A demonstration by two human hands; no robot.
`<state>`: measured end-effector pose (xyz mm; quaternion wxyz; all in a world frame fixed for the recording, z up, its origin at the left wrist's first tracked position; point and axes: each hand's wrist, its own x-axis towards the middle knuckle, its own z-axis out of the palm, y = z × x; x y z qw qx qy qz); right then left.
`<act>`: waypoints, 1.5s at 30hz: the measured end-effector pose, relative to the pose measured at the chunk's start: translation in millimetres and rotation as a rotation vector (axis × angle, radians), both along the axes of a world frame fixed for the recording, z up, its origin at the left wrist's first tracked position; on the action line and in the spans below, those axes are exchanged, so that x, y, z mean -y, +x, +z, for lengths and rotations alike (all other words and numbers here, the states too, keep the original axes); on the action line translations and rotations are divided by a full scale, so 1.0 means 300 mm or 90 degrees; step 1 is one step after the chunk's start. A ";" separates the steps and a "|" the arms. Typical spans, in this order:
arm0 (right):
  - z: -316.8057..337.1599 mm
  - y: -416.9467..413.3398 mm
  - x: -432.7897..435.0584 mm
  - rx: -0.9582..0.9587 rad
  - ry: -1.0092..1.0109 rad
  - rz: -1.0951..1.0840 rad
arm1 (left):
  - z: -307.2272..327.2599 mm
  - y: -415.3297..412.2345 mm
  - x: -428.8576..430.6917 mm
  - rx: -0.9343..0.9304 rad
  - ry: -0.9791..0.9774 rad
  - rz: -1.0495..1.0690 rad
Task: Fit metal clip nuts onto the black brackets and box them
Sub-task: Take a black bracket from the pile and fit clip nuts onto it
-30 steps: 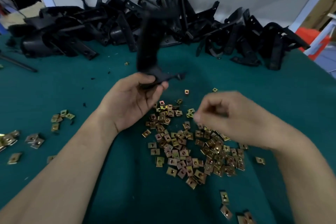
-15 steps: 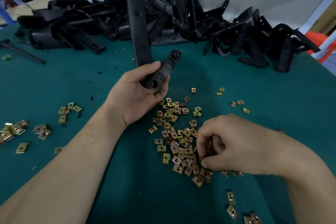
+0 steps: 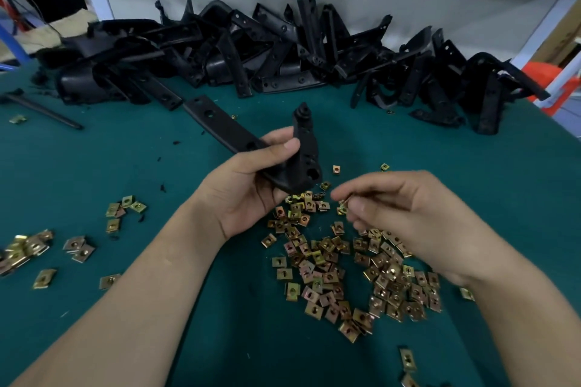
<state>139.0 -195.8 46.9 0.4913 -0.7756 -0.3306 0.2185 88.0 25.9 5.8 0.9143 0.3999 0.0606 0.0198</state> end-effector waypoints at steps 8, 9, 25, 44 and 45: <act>-0.029 -0.005 -0.049 -0.252 0.238 -0.121 | -0.005 -0.010 0.022 0.060 0.057 -0.134; -0.032 -0.007 -0.055 -0.263 0.248 -0.128 | -0.004 -0.012 0.025 0.068 0.073 -0.150; -0.040 -0.020 -0.081 -0.306 0.352 -0.165 | 0.001 -0.019 0.025 0.041 0.080 -0.160; -0.026 -0.012 -0.065 -0.404 0.312 -0.151 | -0.003 -0.022 0.026 0.092 0.105 -0.171; -0.030 -0.012 -0.067 -0.406 0.324 -0.154 | -0.004 -0.022 0.027 0.091 0.117 -0.174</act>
